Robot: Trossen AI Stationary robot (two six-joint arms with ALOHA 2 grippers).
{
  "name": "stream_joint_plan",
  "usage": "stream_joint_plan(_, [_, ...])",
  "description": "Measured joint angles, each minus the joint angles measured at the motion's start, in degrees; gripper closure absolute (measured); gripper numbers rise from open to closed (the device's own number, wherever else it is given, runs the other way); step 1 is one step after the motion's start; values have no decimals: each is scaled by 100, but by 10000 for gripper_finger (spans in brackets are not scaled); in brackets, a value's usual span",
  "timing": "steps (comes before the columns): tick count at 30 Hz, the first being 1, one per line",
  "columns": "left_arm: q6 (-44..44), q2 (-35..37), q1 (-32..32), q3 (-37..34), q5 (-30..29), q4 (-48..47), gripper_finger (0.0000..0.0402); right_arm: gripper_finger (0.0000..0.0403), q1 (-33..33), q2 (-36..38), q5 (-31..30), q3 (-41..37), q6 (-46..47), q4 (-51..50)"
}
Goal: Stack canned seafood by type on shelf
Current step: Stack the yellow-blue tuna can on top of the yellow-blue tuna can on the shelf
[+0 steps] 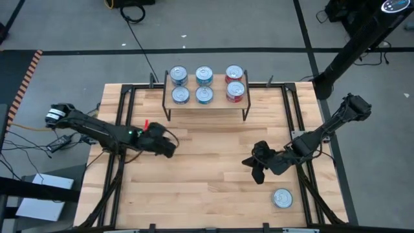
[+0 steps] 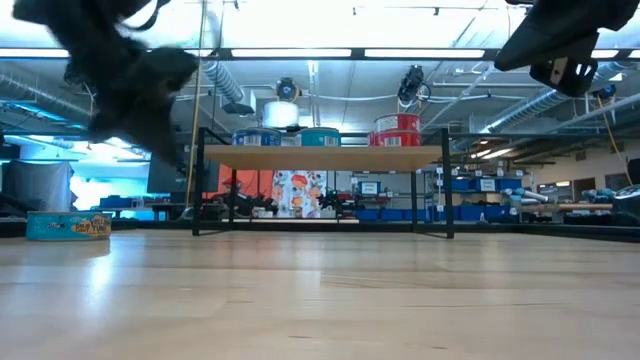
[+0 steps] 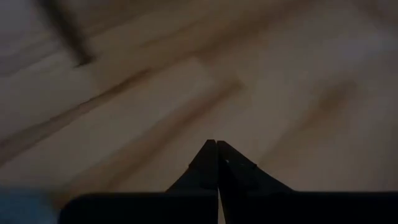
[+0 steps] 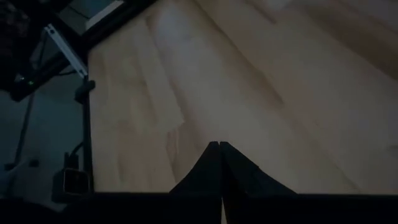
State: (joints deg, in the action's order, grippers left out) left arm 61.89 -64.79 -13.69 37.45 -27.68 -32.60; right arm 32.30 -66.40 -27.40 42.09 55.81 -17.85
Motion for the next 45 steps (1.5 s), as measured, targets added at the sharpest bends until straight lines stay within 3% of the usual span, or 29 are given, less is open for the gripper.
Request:
stream_joint_plan(4, [1429,197,-21,-140,-436,-940,401,402,-129,75,-113,-5,-47,-42])
stream_joint_plan(8, [2036,138,-24,-142,-503,-1843,401,401,-266,120,-117,-5,-179,-64])
stream_joint_plan(16, [2236,-227,-22,-190,-81,-2623,401,401,-406,139,-112,-5,-242,-63])
stream_joint_plan(20, [2215,-565,-20,-353,213,-2590,401,401,-477,155,-109,-5,-345,-56])
stream_joint_plan(26, [2226,-937,-27,-457,82,-2258,401,400,-523,154,-102,-5,-499,-60])
stream_joint_plan(32, [1459,-909,-117,-422,100,-784,401,400,-523,154,42,-5,-526,-56])
stream_joint_plan(37, [582,-1036,-118,-439,498,1109,401,400,-523,159,44,-5,-544,-54])
stream_joint_plan(45, [-186,-2044,-120,-437,697,3508,401,400,-534,159,46,-2,-771,53])
